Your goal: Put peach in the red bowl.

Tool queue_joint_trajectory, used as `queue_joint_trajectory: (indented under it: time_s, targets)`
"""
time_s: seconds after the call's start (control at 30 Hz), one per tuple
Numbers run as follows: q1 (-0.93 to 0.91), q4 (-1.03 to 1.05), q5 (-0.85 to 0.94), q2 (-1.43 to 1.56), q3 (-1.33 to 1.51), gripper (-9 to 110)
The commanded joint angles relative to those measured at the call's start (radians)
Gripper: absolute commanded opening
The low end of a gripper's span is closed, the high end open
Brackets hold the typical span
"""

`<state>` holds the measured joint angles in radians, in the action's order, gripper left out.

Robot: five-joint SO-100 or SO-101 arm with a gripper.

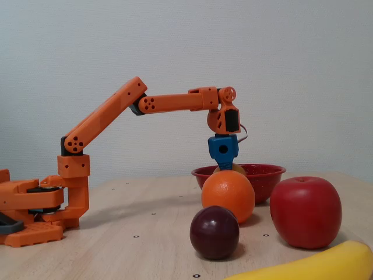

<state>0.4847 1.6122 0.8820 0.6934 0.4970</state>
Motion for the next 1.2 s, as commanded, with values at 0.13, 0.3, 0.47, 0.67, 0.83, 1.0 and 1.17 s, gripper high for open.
queue_joint_trajectory:
  time_s: [0.13,0.3,0.47,0.67,0.83,1.0,1.17]
  targets:
    - [-0.025,-0.037,0.044,0.058,-0.126,49]
    - [-0.026,-0.064,0.023,0.104,-0.12,49]
    - [-0.035,-0.048,0.028,0.209,-0.077,49]
    - [-0.06,-0.02,0.061,0.336,-0.005,49]
    - [-0.077,0.021,0.072,0.442,0.034,49]
    - [-0.092,0.077,0.066,0.543,0.08,41]
    - [-0.103,0.118,0.021,0.658,0.166,28]
